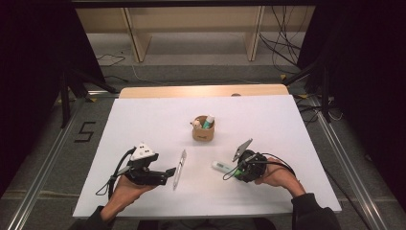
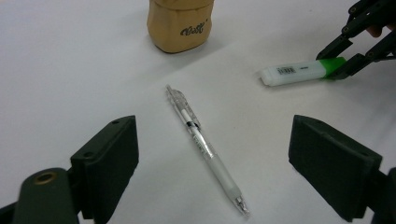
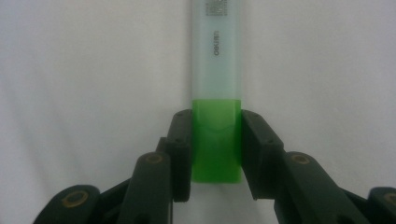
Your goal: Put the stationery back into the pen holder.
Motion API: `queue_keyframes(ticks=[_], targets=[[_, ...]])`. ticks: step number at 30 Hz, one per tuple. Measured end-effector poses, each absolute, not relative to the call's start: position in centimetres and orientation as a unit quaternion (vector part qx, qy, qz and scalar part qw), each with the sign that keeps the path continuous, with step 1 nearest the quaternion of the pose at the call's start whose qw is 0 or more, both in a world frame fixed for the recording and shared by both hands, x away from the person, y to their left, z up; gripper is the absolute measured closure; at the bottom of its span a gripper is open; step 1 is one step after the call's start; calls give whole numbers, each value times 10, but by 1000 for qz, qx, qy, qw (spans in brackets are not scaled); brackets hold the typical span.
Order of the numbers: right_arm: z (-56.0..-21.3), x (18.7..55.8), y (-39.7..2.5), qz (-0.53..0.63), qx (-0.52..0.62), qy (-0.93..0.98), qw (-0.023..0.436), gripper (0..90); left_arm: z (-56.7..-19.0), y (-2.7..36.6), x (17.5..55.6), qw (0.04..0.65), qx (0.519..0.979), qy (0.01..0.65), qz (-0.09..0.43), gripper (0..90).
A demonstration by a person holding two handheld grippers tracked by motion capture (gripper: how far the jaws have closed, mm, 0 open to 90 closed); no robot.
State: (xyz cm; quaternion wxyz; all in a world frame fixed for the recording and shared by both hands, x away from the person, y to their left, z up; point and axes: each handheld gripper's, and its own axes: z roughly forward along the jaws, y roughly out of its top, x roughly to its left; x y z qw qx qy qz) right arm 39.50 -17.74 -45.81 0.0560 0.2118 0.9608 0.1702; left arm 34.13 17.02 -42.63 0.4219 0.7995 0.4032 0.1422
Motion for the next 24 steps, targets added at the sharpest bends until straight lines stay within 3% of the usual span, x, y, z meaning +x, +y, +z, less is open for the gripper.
queue_keyframes(ticks=[13,24], targets=[[-447,387,-171,200,188,958,86,675,-426,171,342,422,799,404,142,157],[-438,366,-151,233,136,951,151,674,-426,171,342,419,801,404,138,157]])
